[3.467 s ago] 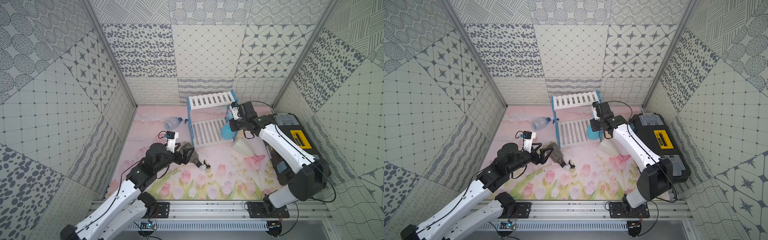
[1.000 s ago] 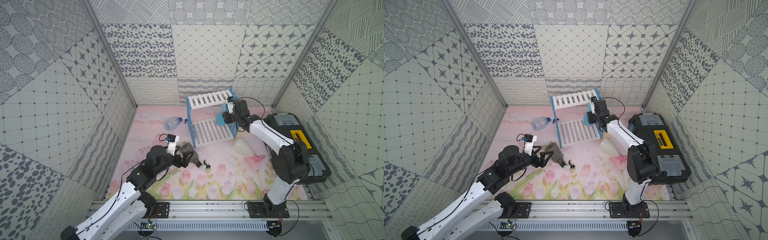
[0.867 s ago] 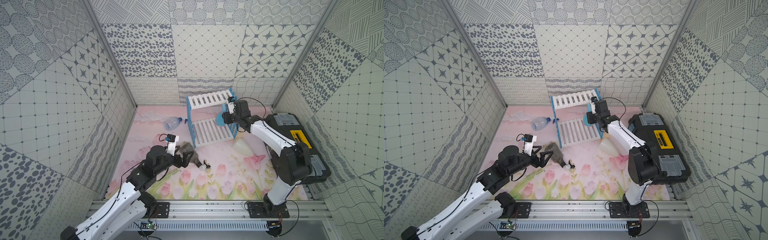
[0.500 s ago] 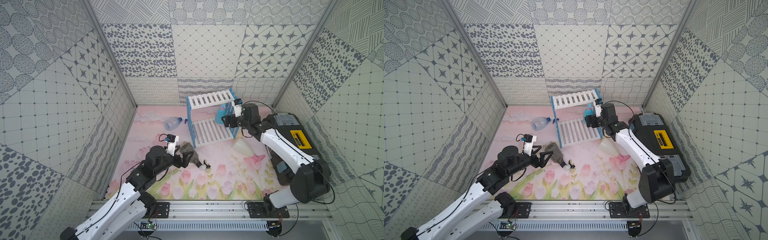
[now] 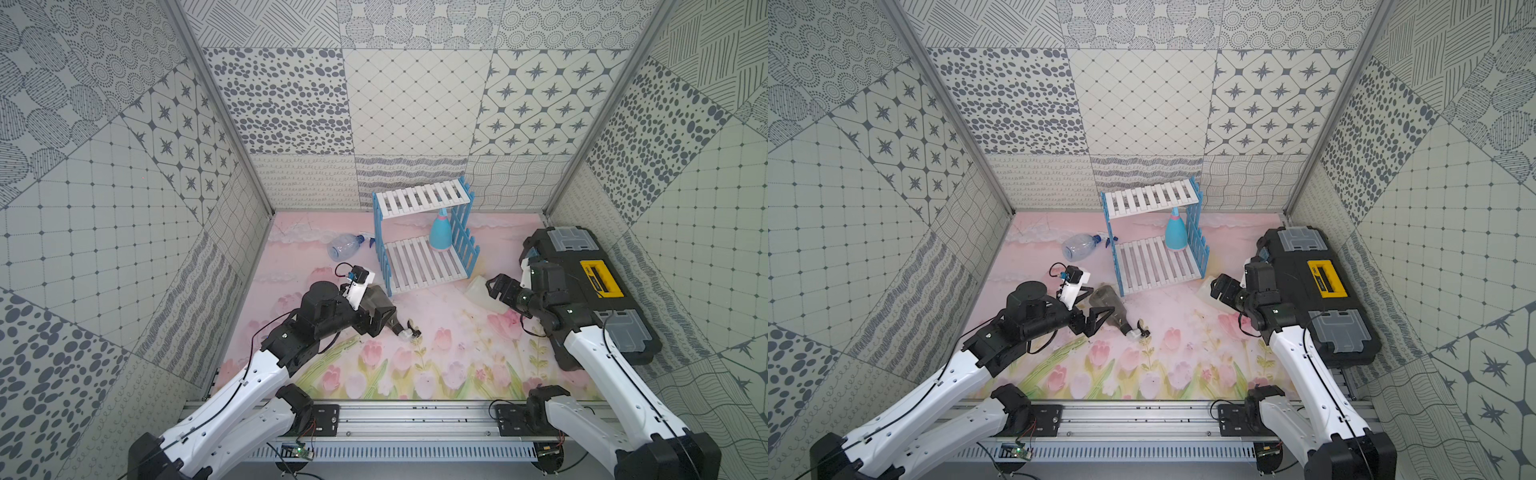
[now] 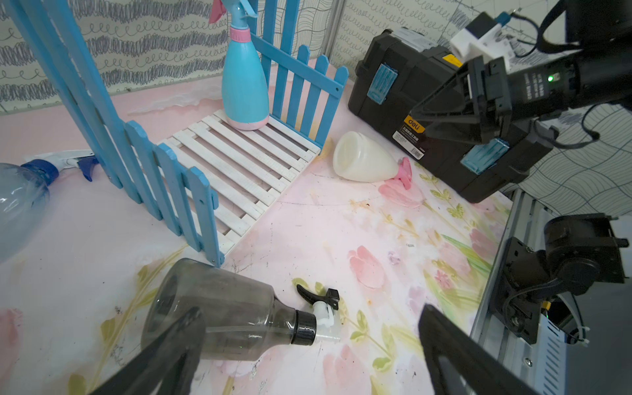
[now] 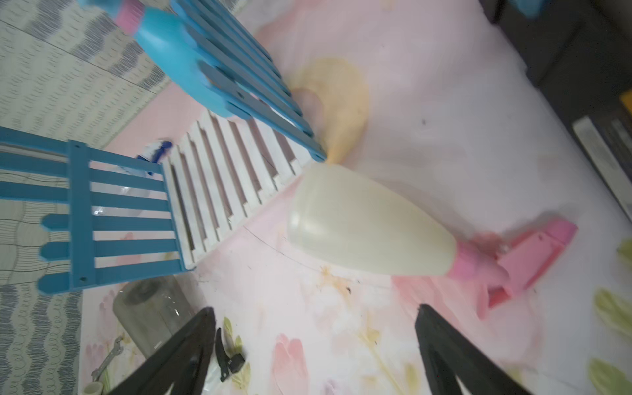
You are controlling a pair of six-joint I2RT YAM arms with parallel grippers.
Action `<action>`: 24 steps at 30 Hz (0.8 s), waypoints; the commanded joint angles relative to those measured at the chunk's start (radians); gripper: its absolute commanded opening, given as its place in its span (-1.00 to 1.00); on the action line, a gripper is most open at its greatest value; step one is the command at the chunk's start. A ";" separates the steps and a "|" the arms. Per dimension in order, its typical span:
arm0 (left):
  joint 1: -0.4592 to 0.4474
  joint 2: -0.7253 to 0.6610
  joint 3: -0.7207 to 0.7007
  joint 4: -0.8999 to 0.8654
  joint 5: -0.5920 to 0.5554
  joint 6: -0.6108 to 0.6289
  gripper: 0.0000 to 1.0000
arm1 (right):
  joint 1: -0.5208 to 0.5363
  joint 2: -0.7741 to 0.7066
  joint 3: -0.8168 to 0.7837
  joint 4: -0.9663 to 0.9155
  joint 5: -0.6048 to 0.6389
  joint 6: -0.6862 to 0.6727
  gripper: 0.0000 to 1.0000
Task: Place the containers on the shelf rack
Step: 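Pick up a container from the center of the board.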
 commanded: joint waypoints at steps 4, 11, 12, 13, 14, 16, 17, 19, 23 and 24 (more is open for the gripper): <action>0.006 0.054 0.039 0.051 0.132 0.094 0.98 | -0.079 0.015 -0.131 -0.075 0.063 0.076 0.59; 0.006 0.033 0.025 0.067 0.121 0.084 0.98 | -0.144 0.135 -0.148 -0.012 0.059 0.026 0.36; 0.006 0.035 0.025 0.067 0.123 0.084 0.98 | -0.150 0.154 -0.148 -0.002 0.063 0.022 0.32; 0.007 0.038 0.025 0.069 0.124 0.081 0.98 | -0.155 0.172 -0.147 0.012 0.068 0.014 0.28; 0.006 0.041 0.025 0.070 0.127 0.079 0.98 | -0.158 0.191 -0.144 0.022 0.075 0.010 0.23; 0.006 0.050 0.027 0.072 0.139 0.077 0.98 | -0.163 0.222 -0.140 0.042 0.081 0.005 0.17; 0.006 0.053 0.028 0.071 0.142 0.077 0.98 | -0.165 0.234 -0.139 0.053 0.084 0.002 0.15; 0.006 0.058 0.028 0.071 0.144 0.075 0.98 | -0.165 0.256 -0.138 0.075 0.093 -0.005 0.08; 0.006 0.064 0.028 0.076 0.149 0.071 0.98 | -0.169 0.307 -0.126 0.105 0.105 -0.023 -0.03; 0.007 0.066 0.027 0.077 0.151 0.071 0.98 | -0.169 0.321 -0.122 0.111 0.104 -0.029 -0.07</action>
